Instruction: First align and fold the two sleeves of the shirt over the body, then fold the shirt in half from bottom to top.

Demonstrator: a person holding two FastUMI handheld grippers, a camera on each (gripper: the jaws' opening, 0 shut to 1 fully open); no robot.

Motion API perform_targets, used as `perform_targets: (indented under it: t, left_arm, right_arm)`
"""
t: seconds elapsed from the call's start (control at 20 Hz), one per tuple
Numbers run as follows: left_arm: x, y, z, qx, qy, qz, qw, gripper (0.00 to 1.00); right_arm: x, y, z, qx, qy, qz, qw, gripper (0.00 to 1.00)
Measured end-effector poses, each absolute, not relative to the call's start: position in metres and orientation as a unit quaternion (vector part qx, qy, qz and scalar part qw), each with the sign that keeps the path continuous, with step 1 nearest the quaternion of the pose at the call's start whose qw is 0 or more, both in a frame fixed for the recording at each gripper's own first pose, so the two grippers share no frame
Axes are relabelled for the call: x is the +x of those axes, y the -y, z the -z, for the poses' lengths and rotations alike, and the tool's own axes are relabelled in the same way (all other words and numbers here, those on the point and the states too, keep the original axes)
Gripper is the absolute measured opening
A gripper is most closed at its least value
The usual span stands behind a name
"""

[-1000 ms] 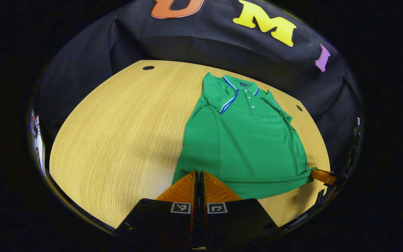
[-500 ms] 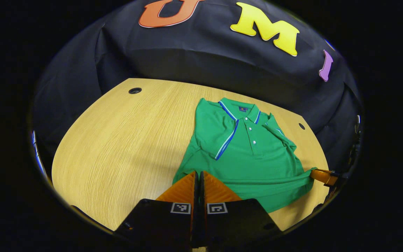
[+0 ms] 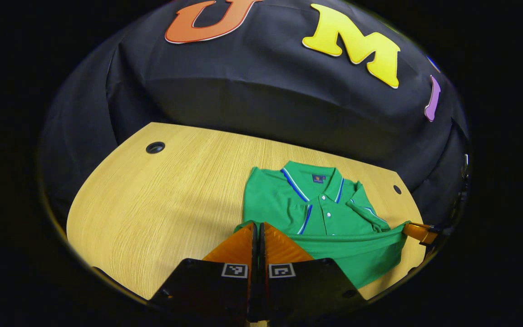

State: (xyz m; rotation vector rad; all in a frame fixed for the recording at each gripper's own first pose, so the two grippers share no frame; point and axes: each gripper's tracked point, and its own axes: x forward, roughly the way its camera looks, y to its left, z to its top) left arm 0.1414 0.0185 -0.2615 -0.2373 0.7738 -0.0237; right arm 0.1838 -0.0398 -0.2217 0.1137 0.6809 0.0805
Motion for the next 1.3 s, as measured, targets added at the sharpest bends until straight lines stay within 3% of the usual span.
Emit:
perform_targets:
  t: [0.8, 1.3]
  left_arm:
    - [0.255, -0.029, 0.298, -0.106, -0.357, -0.003, 0.928, 0.03]
    - [0.279, -0.033, 0.334, -0.089, -0.362, -0.010, 0.928, 0.03]
  right_arm:
    - [0.323, 0.032, 0.223, 0.073, -0.307, -0.033, 0.948, 0.01]
    - [0.347, 0.025, 0.262, 0.075, -0.324, -0.027, 0.943, 0.01]
